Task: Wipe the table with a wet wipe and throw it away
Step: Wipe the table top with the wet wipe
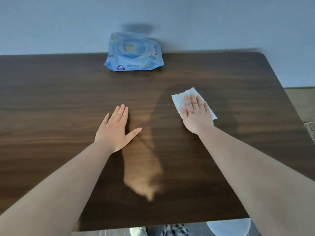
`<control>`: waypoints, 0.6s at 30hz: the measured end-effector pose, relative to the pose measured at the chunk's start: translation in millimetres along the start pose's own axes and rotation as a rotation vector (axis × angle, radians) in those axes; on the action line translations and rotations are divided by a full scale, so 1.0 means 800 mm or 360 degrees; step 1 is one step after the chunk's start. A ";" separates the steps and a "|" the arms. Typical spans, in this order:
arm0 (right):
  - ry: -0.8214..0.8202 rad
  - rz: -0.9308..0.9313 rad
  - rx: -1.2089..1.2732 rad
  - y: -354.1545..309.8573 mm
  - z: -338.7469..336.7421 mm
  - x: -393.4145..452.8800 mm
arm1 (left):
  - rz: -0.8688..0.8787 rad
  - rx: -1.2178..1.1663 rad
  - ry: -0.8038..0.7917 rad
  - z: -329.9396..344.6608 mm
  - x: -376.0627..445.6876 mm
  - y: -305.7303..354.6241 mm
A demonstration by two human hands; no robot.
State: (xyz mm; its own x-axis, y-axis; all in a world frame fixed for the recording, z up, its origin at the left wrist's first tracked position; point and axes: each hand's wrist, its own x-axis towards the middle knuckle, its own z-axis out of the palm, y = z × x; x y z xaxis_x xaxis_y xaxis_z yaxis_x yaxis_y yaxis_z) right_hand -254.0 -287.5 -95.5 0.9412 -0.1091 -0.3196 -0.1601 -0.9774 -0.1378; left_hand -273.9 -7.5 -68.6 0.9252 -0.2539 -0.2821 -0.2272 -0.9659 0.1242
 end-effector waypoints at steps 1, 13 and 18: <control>-0.0002 -0.0065 -0.0019 -0.031 0.003 0.004 | -0.0075 -0.0010 -0.0009 0.000 -0.013 -0.027; -0.0056 -0.0789 -0.0201 -0.397 0.055 0.036 | -0.1052 -0.0127 -0.0115 0.017 -0.196 -0.338; -0.0086 -0.0984 -0.0214 -0.521 0.075 0.033 | -0.1034 -0.0167 0.0015 0.036 -0.217 -0.375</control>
State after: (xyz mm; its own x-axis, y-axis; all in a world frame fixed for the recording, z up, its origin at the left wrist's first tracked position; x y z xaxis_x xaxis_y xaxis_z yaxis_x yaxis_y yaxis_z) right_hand -180.5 128.0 -102.8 0.8310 0.4888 -0.2657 0.4504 -0.8714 -0.1944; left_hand -375.4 325.0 -84.3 0.8667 0.3802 -0.3230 0.4090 -0.9122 0.0238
